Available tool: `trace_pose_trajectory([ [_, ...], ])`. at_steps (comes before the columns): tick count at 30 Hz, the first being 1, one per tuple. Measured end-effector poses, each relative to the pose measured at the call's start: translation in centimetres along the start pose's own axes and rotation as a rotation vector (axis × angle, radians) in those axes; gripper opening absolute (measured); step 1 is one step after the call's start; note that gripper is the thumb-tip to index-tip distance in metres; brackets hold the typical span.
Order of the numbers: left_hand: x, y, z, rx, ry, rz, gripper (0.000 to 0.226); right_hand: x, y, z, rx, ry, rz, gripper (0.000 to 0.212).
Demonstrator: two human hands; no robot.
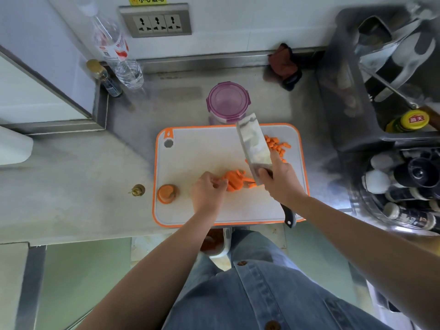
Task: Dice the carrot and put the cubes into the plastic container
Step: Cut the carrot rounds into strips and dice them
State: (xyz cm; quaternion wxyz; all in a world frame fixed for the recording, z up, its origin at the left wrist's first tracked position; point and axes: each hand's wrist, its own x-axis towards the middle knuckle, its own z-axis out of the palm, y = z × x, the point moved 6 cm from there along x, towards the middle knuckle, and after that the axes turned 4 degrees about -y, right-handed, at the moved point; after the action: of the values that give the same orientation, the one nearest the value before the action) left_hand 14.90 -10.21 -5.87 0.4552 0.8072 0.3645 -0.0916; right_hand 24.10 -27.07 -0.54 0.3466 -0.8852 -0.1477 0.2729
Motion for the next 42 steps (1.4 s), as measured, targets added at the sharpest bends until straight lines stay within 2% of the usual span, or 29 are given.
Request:
trace_pose_trajectory([
  [2,-0.2,1.4,-0.1,0.22,-0.004,0.231,0.034,-0.4,0.9,-0.1,-0.009,-0.013,0.04,0.011],
  [4,-0.6,3.0,0.6,0.421,-0.097,0.438,0.05,-0.7,1.6,-0.1,-0.007,-0.02,0.07,0.011],
  [7,-0.7,3.9,1.9,0.685,-0.207,0.597,0.054,-0.9,2.1,0.0,0.009,-0.017,0.075,0.011],
  [10,-0.7,4.1,2.2,0.818,-0.216,0.677,0.046,-1.1,2.4,0.1,0.02,-0.027,0.085,0.013],
  [16,-0.3,4.2,1.8,0.857,-0.219,0.725,0.035,-1.2,2.6,0.8,-0.001,-0.082,0.11,0.015],
  [24,0.2,3.4,0.7,0.724,-0.197,0.633,0.038,-1.0,2.1,1.3,0.008,-0.09,0.11,0.027],
  [30,0.4,2.6,0.1,0.711,-0.185,0.561,0.038,-0.4,0.6,2.5,-0.013,-0.128,0.055,0.015],
  [35,0.4,2.4,0.7,0.765,-0.199,0.561,0.036,0.0,0.4,2.7,-0.03,-0.127,0.065,0.014],
  [42,0.9,1.7,0.0,0.707,-0.218,0.565,0.034,0.3,0.4,2.5,-0.003,-0.117,0.096,0.015],
])
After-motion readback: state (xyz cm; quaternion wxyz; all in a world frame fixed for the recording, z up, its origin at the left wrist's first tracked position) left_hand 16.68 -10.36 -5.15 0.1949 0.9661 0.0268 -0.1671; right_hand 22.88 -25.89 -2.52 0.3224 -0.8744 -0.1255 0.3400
